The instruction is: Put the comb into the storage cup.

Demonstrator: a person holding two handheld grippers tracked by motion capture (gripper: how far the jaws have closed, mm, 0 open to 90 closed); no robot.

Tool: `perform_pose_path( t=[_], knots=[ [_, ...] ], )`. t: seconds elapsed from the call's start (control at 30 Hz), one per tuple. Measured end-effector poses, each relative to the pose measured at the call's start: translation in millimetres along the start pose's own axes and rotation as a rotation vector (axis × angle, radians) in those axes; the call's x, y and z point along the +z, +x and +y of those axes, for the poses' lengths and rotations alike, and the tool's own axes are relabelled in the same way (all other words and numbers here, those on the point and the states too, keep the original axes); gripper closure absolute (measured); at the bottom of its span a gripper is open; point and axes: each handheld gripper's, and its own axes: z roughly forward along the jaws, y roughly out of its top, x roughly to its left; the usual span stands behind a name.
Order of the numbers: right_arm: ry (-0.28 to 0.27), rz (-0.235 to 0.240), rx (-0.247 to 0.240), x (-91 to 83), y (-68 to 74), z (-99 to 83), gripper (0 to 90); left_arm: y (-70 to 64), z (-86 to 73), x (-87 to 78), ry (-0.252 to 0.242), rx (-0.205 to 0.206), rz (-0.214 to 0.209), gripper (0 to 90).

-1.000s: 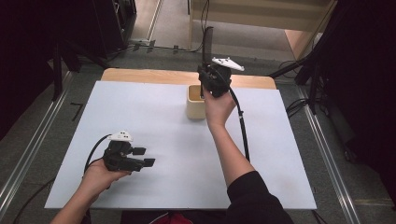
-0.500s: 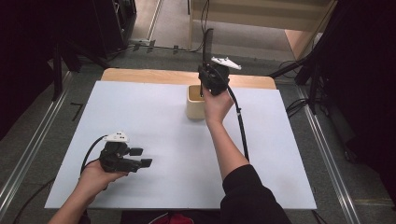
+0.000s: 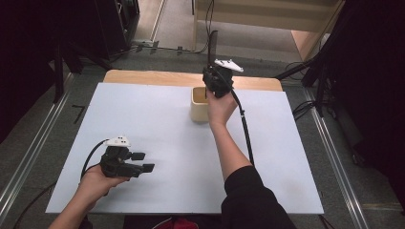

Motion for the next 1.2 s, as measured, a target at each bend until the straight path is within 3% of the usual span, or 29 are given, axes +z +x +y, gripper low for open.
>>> perform_pose_path(
  t=[1.2],
  knots=[
    [0.057,-0.006,-0.016,10.2,-6.8,-33.9,69.8,0.0,0.0,2.0,0.004,0.001,-0.003,34.4]
  ],
)
